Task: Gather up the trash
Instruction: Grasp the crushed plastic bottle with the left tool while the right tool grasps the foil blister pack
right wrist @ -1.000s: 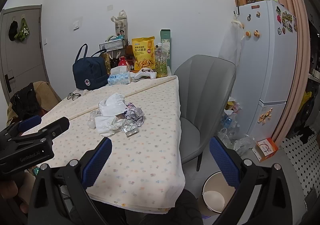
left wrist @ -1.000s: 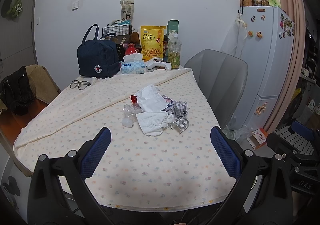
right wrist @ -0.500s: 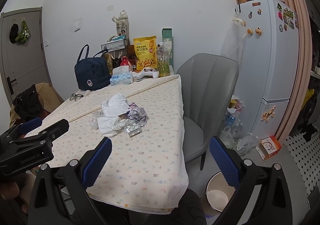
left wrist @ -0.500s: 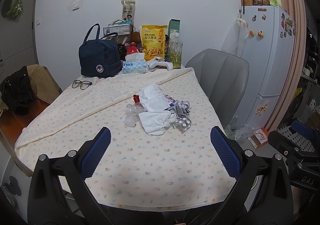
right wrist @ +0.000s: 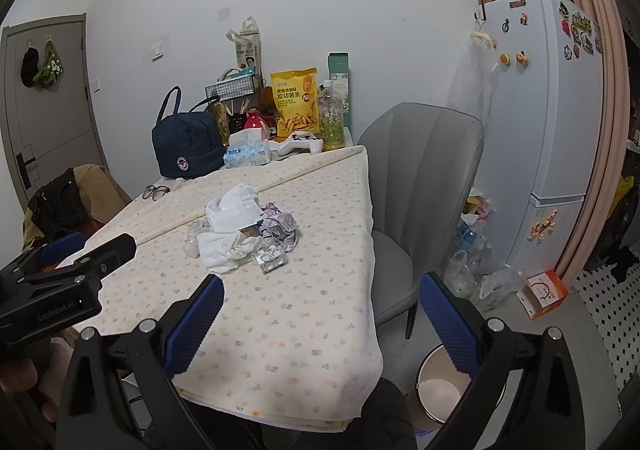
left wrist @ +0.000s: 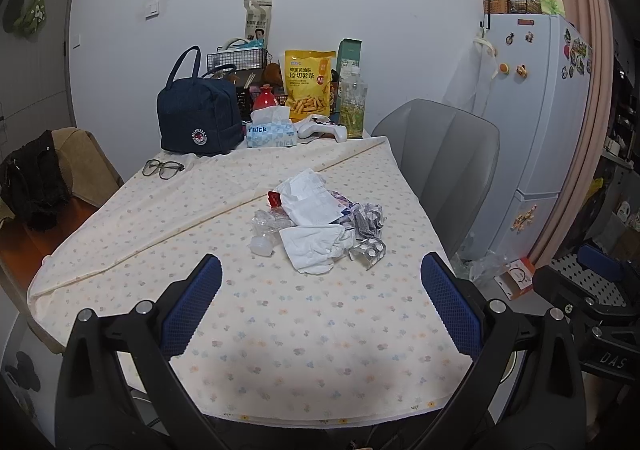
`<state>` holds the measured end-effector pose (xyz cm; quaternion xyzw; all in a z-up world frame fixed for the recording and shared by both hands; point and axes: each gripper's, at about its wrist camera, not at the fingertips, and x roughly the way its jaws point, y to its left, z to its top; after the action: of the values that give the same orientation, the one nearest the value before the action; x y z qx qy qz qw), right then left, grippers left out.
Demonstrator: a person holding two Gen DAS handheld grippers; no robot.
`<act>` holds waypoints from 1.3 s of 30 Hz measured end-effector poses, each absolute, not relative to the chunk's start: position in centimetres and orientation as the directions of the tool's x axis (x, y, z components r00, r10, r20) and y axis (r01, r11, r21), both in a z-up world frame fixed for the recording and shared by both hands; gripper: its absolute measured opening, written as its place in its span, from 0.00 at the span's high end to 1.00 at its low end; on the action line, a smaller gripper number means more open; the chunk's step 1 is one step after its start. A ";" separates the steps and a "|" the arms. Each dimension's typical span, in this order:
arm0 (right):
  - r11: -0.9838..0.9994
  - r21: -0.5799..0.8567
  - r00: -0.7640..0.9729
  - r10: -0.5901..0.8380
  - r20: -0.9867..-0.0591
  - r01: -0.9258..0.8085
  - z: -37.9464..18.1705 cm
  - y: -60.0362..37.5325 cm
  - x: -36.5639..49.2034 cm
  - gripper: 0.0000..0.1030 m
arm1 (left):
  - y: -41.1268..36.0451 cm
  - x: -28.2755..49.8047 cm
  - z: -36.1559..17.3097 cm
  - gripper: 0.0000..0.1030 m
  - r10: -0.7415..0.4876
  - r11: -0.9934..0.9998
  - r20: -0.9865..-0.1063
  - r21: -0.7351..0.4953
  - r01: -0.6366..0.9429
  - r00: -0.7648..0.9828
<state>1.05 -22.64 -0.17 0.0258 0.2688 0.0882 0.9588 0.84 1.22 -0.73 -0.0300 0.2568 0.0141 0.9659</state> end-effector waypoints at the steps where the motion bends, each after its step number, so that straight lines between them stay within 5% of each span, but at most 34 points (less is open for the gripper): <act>1: 0.982 0.099 0.837 0.188 -0.513 -0.161 -0.3 -22.5 1.3 0.07 | 1.5 1.0 -0.7 0.04 0.012 0.998 -0.497 -0.054 -0.045 0.868; 8: 0.971 0.111 0.801 0.237 -0.549 -0.211 -1.7 -21.3 4.6 0.09 | 4.7 3.0 -1.8 0.04 0.024 0.994 -0.523 -0.082 -0.078 0.852; 14: 0.949 0.152 0.724 0.310 -0.616 -0.278 -4.1 -19.4 8.7 0.21 | 7.2 6.0 -4.0 0.06 0.025 0.989 -0.580 -0.107 -0.107 0.814; 26: 0.917 0.182 0.592 0.372 -0.715 -0.356 -8.9 -15.3 15.7 0.44 | 9.0 13.9 -8.8 0.44 0.009 0.986 -0.698 -0.115 -0.124 0.716; 39: 0.909 0.199 0.513 0.376 -0.772 -0.366 -12.3 -13.6 20.7 0.46 | 9.0 20.9 -12.5 0.45 0.008 0.993 -0.770 -0.069 -0.096 0.638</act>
<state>20.68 -13.61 -12.27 0.0055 0.4453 0.2132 0.8696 20.95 8.96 -12.55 -0.0520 0.4246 0.0289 0.9034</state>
